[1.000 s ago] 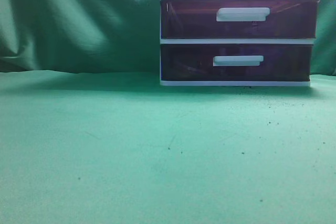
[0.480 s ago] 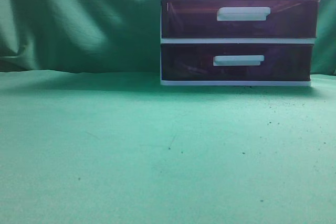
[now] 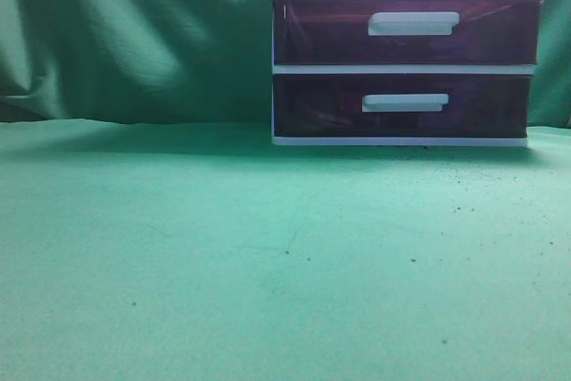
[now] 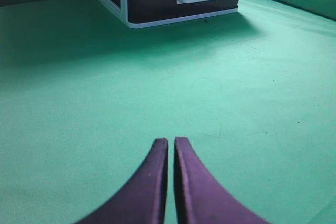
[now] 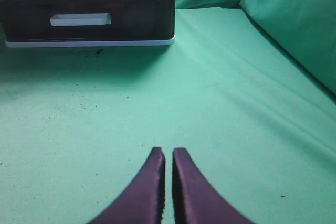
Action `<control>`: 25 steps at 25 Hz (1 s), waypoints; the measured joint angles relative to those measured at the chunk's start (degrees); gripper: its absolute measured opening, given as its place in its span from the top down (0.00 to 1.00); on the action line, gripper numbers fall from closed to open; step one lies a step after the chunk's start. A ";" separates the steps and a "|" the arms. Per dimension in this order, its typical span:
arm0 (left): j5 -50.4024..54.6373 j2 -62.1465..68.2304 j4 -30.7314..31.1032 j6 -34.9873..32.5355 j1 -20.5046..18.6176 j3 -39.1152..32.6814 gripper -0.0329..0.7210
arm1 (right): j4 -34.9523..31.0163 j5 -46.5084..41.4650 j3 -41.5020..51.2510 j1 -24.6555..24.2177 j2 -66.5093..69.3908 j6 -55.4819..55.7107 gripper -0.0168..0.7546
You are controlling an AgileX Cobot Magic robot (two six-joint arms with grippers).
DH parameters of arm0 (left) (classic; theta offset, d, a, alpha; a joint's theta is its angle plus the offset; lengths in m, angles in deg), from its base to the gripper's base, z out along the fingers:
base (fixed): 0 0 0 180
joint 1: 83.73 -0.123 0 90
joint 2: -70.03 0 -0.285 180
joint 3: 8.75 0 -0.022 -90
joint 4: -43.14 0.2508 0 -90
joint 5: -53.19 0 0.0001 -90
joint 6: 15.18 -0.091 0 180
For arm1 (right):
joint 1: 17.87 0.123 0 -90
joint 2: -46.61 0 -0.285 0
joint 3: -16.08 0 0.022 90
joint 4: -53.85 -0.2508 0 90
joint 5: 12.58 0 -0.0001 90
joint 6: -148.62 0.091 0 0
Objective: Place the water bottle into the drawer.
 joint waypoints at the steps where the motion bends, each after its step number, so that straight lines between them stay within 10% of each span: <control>1: 0.00 0.00 0.00 0.00 0.00 0.00 0.96 | 0.00 0.00 0.00 0.00 0.00 0.00 0.98; 17: 0.00 0.00 0.00 0.00 -0.30 0.00 0.96 | 0.00 0.00 0.00 -0.10 0.00 0.05 0.98; 25: 0.99 0.00 4.95 0.00 -19.15 -0.49 0.96 | 0.00 0.00 0.00 -0.10 0.00 0.14 0.98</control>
